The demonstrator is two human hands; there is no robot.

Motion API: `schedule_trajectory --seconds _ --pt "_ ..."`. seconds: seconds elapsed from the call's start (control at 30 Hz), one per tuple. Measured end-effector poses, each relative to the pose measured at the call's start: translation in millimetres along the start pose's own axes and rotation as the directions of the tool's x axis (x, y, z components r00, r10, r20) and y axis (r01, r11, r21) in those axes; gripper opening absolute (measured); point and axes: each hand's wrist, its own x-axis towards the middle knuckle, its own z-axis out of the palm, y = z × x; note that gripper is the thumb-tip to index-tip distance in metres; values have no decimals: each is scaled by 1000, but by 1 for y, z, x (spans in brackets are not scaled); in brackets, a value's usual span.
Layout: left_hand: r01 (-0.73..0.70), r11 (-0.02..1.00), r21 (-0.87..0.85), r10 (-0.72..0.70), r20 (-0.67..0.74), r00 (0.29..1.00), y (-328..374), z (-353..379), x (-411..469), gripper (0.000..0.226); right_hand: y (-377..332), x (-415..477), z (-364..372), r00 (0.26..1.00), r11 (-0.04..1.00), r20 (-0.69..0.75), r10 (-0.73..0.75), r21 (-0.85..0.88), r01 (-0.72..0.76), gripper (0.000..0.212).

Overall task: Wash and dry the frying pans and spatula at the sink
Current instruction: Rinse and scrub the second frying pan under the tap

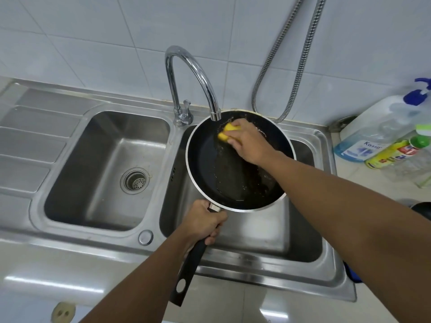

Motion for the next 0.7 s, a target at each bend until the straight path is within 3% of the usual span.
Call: schedule_trajectory --seconds 0.13,0.3,0.43,0.57,0.7 --pt "-13 1000 -6 13 -17 1000 8 4 2 23 -39 -3 13 956 967 151 -253 72 245 36" --pt "21 997 -79 -25 -45 999 6 4 3 16 -36 -62 12 888 923 256 -381 167 347 22" --pt "41 994 -99 -43 -15 999 4 2 1 17 2 -84 -9 939 970 259 -226 143 194 18" --pt "29 997 -74 -29 0 1000 5 -2 -4 19 27 -64 -18 989 990 87 -117 -65 123 17" --pt "1 999 -38 -1 -6 1000 5 0 -9 22 14 -24 -17 999 970 -35 7 -241 -15 32"
